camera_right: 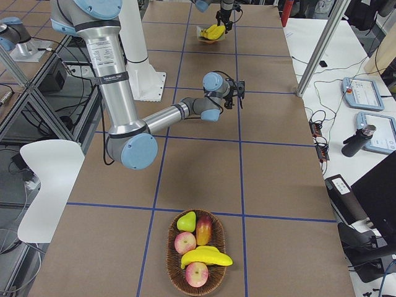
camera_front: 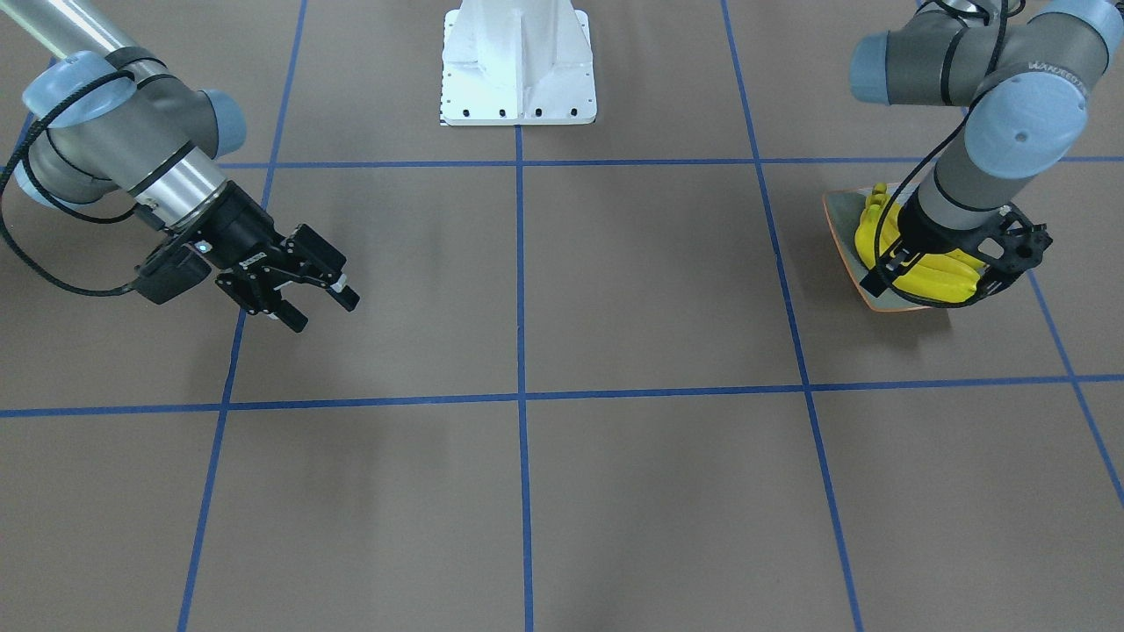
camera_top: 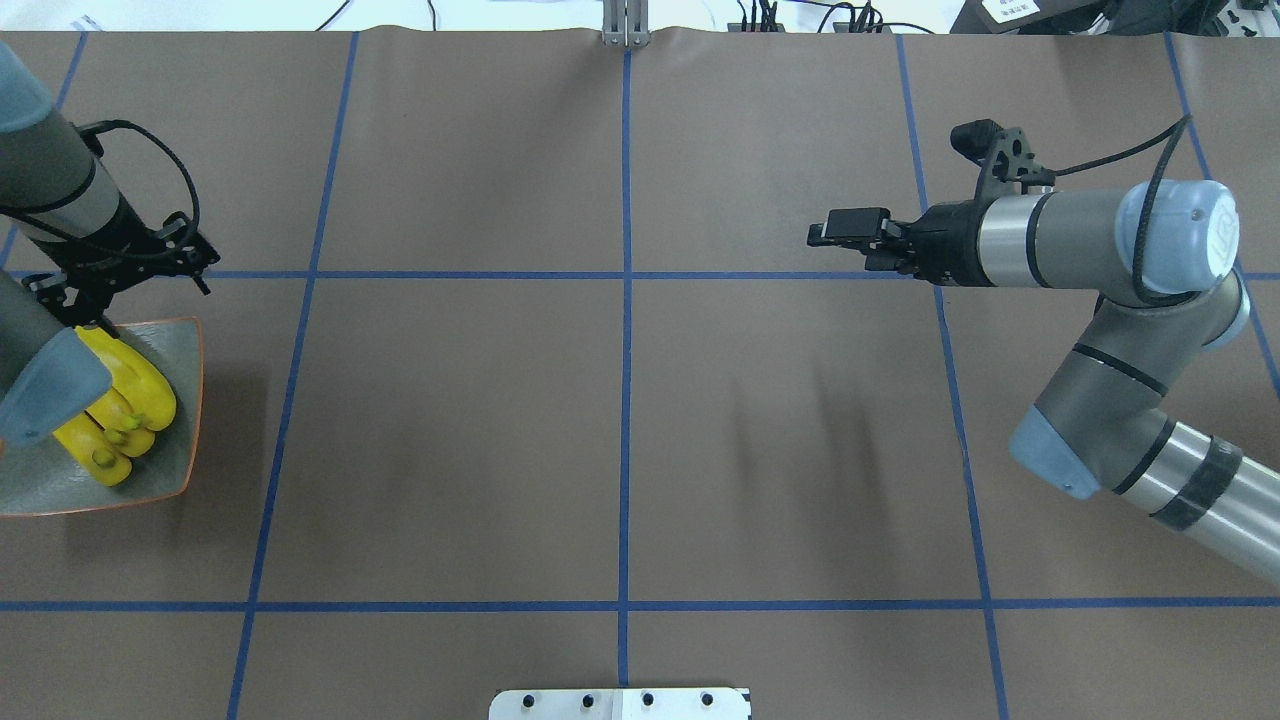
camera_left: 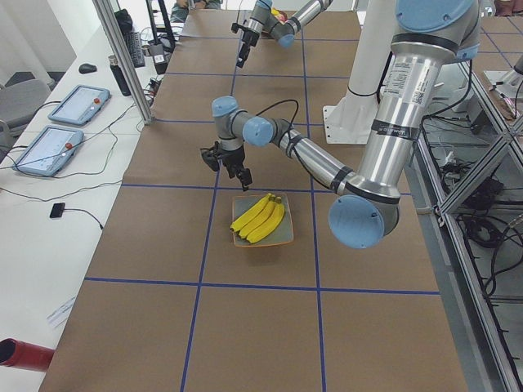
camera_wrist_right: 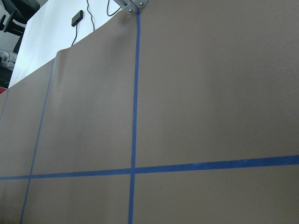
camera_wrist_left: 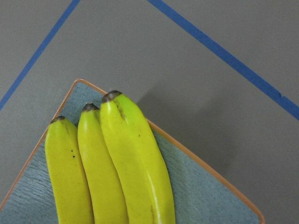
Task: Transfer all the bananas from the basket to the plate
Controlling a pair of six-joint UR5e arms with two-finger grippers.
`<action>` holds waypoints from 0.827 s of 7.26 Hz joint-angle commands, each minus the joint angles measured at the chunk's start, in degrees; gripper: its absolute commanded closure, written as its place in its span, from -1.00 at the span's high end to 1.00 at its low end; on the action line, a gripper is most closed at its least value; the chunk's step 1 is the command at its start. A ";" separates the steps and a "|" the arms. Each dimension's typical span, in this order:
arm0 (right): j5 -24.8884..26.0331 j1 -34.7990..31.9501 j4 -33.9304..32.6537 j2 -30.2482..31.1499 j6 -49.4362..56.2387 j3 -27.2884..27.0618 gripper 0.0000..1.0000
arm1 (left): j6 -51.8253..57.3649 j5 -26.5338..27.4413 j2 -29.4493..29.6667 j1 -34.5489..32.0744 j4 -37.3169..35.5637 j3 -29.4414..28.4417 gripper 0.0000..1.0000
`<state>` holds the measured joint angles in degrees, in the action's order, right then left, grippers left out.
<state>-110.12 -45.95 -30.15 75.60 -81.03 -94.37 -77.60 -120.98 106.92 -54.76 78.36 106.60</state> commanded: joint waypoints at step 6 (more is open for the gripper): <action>-15.47 -37.59 -2.44 16.85 45.26 15.68 1.00 | 8.69 -0.04 4.96 0.18 15.15 -2.44 1.00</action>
<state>-124.07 -77.62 -30.82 91.34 -47.23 -83.19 -70.36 -121.03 111.50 -54.59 93.03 104.54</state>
